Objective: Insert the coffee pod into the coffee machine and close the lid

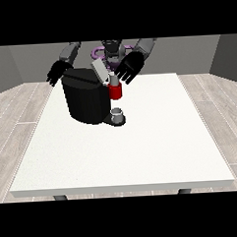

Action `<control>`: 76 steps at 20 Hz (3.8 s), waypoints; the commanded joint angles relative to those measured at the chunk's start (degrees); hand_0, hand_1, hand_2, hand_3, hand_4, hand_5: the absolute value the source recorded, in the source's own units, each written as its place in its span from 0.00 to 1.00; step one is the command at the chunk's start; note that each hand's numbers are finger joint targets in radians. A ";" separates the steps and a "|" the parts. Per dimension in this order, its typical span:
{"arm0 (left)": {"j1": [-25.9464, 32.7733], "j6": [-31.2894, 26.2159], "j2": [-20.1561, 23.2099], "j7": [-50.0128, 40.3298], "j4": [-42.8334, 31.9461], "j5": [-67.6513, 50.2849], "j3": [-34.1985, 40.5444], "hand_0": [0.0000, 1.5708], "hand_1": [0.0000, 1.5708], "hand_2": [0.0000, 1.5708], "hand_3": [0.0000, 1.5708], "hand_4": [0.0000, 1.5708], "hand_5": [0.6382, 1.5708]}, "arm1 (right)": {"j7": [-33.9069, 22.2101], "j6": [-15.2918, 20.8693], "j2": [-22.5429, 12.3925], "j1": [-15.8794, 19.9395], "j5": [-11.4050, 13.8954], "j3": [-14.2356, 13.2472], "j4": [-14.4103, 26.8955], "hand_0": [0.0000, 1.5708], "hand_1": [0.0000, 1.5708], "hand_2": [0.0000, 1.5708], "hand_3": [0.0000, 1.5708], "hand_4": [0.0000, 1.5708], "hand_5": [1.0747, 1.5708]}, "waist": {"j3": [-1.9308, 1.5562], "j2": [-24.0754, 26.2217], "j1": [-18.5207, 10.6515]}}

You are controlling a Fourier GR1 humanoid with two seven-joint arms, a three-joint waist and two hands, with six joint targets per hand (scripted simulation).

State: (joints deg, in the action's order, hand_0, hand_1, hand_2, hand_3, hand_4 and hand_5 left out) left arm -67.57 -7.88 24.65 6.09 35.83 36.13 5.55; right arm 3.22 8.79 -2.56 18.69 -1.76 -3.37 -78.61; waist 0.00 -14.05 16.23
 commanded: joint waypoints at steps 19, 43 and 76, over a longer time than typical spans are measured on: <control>1.80 -0.56 -1.18 2.58 -1.00 0.96 0.48 0.77 0.77 0.78 0.69 0.29 1.00 | 2.11 0.73 0.66 -0.66 -0.59 -0.76 1.36 0.00 0.00 0.00 0.00 0.25 1.00 | -0.01 -1.37 -1.04; -0.73 -5.10 0.70 1.30 -1.79 6.51 -2.79 0.00 0.00 0.00 0.00 0.00 1.00 | 0.67 1.58 0.35 -0.14 0.84 0.24 2.17 0.00 0.00 0.00 0.00 0.22 1.00 | -0.02 -0.12 -0.64; 29.08 -5.24 -17.97 8.79 1.49 -16.43 14.03 0.00 0.00 0.00 0.00 0.12 1.00 | -4.27 -7.29 -7.07 -11.72 -3.80 -1.55 -3.94 0.00 0.00 0.00 0.00 0.16 1.00 | 0.05 28.96 -16.55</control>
State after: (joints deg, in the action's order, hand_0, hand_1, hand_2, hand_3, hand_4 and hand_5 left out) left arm -44.37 -13.07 9.57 13.70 37.19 22.02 18.48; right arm 1.89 4.86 -6.52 6.61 -4.10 -4.47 -80.43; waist 0.04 10.52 2.40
